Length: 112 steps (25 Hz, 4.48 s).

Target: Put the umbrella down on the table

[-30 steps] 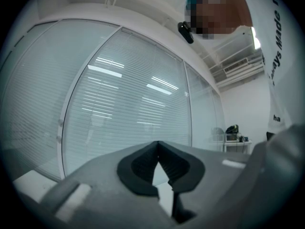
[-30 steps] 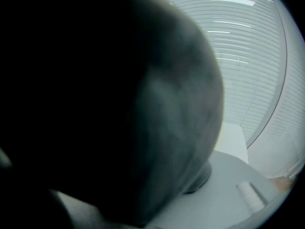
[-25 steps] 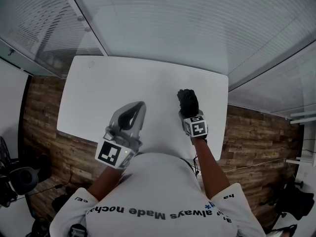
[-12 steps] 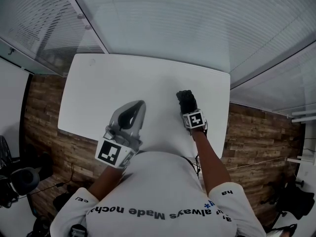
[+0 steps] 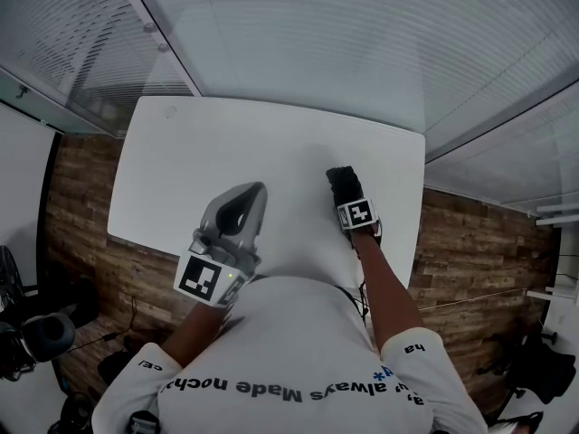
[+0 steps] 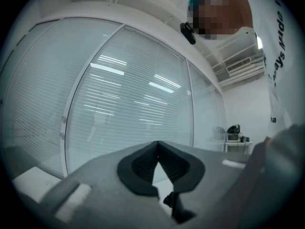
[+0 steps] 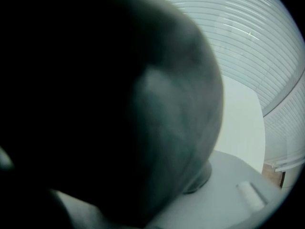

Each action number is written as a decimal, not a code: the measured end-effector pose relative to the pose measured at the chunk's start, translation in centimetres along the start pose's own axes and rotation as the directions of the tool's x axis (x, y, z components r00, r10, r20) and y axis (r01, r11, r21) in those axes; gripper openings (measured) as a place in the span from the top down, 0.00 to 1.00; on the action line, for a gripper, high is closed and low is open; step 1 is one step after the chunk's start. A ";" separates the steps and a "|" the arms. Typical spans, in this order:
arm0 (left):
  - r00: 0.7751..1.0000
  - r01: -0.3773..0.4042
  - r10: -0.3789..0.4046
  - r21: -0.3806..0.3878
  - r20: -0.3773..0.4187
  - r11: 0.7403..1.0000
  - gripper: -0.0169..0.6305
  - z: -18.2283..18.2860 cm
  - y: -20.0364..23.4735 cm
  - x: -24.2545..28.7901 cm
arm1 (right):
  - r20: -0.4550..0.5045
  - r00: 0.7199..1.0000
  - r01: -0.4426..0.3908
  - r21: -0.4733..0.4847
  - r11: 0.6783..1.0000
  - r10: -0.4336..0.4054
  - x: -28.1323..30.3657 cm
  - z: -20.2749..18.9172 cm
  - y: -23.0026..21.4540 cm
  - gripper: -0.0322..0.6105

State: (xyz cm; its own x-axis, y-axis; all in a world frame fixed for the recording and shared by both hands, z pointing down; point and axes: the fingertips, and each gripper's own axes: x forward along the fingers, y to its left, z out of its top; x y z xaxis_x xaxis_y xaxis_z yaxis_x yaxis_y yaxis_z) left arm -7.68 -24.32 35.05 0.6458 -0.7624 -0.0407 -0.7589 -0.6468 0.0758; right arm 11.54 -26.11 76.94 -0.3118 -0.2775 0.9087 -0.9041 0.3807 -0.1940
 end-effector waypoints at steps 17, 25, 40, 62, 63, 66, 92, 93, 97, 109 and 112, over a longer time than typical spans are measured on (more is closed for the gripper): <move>1.000 -0.014 0.014 0.000 -0.007 1.000 0.97 -0.2 0.9 -0.3 | -0.050 0.999 -0.015 0.026 1.000 0.017 1.4 -0.8 -0.2 0.57; 1.000 -0.009 0.009 0.003 -0.003 1.000 0.97 0.1 0.6 -0.2 | -0.053 0.999 -0.013 0.037 0.999 0.015 1.3 -1.3 -0.4 0.57; 1.000 -0.002 0.002 -0.006 -0.006 1.000 0.97 -0.1 0.7 0.3 | -0.055 0.998 -0.023 0.056 0.998 0.026 1.4 -2.0 -0.2 0.51; 1.000 0.023 -0.023 -0.021 0.001 1.000 0.97 -0.4 -0.4 1.6 | 0.434 0.900 -0.035 -0.036 0.999 0.047 -14.6 4.4 2.4 0.70; 1.000 0.027 -0.027 -0.021 0.000 0.999 0.97 -0.5 -0.5 1.8 | 0.468 0.883 -0.029 -0.042 0.999 0.046 -15.9 5.2 2.6 0.71; 0.999 0.035 -0.035 -0.022 0.001 0.999 0.97 -0.4 -0.6 2.1 | 0.565 0.824 -0.007 -0.065 0.998 0.043 -20.1 7.4 3.6 0.73; 0.999 0.050 -0.050 -0.010 0.011 0.999 0.97 0.3 -1.0 2.4 | 0.873 0.477 0.148 -0.194 0.970 0.102 -38.3 12.5 11.1 0.81; 0.999 0.050 -0.050 -0.009 0.010 0.999 0.97 0.3 -1.0 2.4 | 0.873 0.478 0.147 -0.194 0.970 0.102 -38.3 12.4 11.1 0.81; 0.999 0.048 -0.048 -0.009 0.009 0.999 0.97 0.2 -0.9 2.4 | 0.870 0.482 0.145 -0.192 0.971 0.100 -38.2 12.5 11.2 0.81; 0.999 0.041 -0.041 -0.016 0.008 0.999 0.97 -0.1 -0.9 2.2 | 0.869 0.487 0.144 -0.181 0.973 0.090 -37.9 12.2 10.9 0.82; 0.999 0.040 -0.040 -0.018 0.007 0.999 0.97 -0.1 -1.0 2.0 | 0.870 0.486 0.143 -0.180 0.973 0.089 -38.0 12.0 11.0 0.82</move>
State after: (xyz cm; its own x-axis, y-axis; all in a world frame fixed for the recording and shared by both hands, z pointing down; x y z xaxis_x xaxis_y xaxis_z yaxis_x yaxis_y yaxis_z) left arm -5.61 -25.22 35.04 0.6753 -0.7359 -0.0502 -0.7306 -0.6767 0.0915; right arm 9.89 -21.94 35.87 -0.4862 -0.8678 0.1024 -0.8720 0.4894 0.0073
